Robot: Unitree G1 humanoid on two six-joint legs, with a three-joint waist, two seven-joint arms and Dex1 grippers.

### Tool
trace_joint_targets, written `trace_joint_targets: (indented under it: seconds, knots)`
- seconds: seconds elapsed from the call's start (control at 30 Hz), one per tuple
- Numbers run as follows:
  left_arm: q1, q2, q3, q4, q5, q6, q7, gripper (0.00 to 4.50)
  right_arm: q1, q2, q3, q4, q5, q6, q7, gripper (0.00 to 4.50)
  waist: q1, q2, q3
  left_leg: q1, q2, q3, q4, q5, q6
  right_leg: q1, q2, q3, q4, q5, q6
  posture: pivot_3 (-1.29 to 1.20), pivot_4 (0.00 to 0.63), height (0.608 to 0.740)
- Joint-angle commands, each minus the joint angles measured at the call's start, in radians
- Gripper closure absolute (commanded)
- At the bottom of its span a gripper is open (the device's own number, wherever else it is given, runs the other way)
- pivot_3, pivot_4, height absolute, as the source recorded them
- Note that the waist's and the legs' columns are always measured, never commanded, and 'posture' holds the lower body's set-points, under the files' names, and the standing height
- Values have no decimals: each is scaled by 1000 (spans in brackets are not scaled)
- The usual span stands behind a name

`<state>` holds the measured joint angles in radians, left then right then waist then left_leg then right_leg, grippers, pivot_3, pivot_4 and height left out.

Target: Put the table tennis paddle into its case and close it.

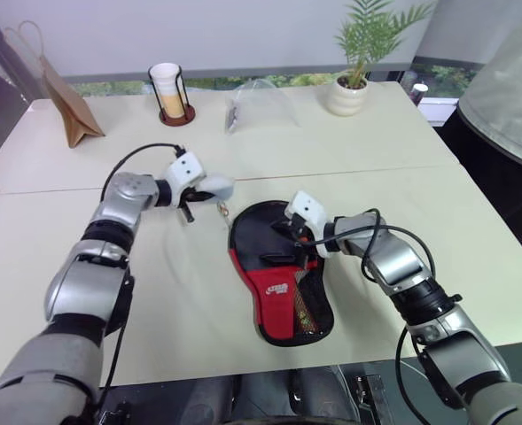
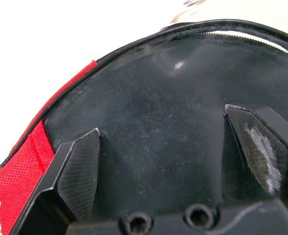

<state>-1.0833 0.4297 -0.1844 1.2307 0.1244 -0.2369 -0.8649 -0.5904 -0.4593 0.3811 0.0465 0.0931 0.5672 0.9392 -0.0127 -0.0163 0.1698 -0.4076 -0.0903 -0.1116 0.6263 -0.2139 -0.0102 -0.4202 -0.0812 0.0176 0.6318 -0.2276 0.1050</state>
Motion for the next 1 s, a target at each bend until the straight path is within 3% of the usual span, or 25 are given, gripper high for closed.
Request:
trace_joint_targets:
  seconds: [0.03, 0.37, 1.0]
  knots:
    - [-89, -39, -3, 47, 54, -38, 146, 4487, 58, -20, 68, -11, -34, 68, 9, 0, 0, 0, 0, 0, 0, 0, 0, 0, 0, 0, 0, 0, 0, 0, 0, 0, 150, 740]
    - [-205, -195, -12, 120, 153, -26, 372, 4487, 139, -24, 110, -120, -52, 178, -34, 0, -1, 0, 0, 0, 0, 0, 1, 0, 0, 1, 0, 0, 0, 0, 1, 0, 150, 740]
    - [-278, -414, 11, 141, 179, -10, 456, 4487, 231, 22, 137, -287, -37, 358, -174, 0, -2, -2, -2, 1, 0, -1, 1, -1, 1, 2, 0, -1, 0, -1, 2, 0, 150, 740]
